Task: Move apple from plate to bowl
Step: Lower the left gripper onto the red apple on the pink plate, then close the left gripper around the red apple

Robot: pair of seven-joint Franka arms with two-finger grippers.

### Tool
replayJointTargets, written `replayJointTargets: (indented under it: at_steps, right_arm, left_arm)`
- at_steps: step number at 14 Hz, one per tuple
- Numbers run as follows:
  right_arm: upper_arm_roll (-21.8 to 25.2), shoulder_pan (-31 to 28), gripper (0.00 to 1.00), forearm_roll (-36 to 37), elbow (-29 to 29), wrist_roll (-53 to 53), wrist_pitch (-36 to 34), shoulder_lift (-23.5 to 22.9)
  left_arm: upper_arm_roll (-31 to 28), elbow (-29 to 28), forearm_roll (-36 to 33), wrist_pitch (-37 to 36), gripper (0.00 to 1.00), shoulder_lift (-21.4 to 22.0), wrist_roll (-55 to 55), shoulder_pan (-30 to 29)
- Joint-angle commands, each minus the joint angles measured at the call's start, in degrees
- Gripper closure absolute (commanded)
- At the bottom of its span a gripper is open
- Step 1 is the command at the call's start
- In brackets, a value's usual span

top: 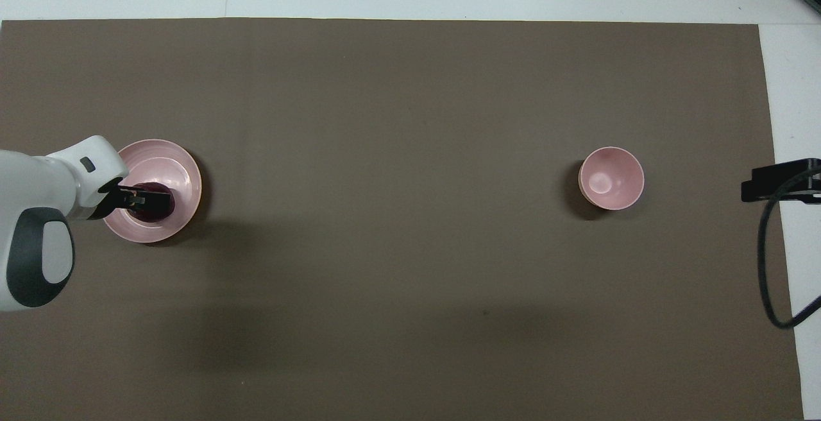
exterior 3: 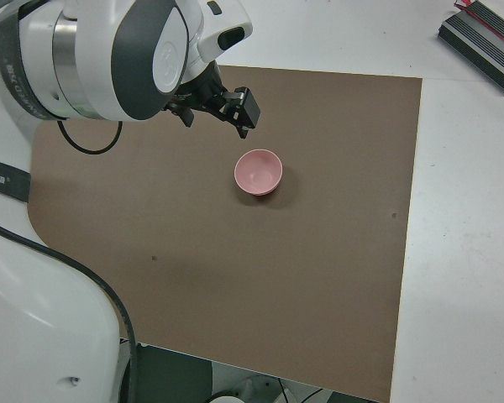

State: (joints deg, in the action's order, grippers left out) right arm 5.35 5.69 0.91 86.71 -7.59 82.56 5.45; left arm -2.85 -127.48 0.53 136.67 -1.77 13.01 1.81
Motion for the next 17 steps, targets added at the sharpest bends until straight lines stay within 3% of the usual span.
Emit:
replayJointTargets:
  at_steps: [1, 5, 12, 13, 14, 17]
  right_arm:
    - [0.27, -0.15, 0.0, -0.39, 0.21, 1.09, 0.24, 0.27]
    - [0.27, -0.15, 0.0, -0.39, 0.21, 1.09, 0.24, 0.27]
    - [0.27, -0.15, 0.0, -0.39, 0.21, 1.09, 0.32, 0.27]
    - [0.27, -0.15, 0.0, -0.39, 0.21, 1.09, 0.24, 0.27]
    - [0.27, -0.15, 0.0, -0.39, 0.21, 1.09, 0.24, 0.27]
    - [0.27, -0.15, 0.0, -0.39, 0.21, 1.09, 0.24, 0.27]
  left_arm:
    - [0.39, -1.28, 1.31, 6.22, 0.0, -3.32, 1.32, -0.58]
    - [0.39, -3.74, 1.23, 6.76, 0.08, -2.8, 1.32, -0.84]
    - [0.39, -3.65, 1.23, 6.68, 0.08, -2.89, 1.32, -0.84]
    - [0.39, -3.65, 1.23, 6.76, 0.31, -2.89, 1.32, -0.84]
    - [0.39, -3.22, 1.23, 6.94, 0.99, -3.06, 1.32, -0.84]
    - [0.39, -3.04, 1.23, 6.24, 1.0, -3.06, 1.23, -0.67]
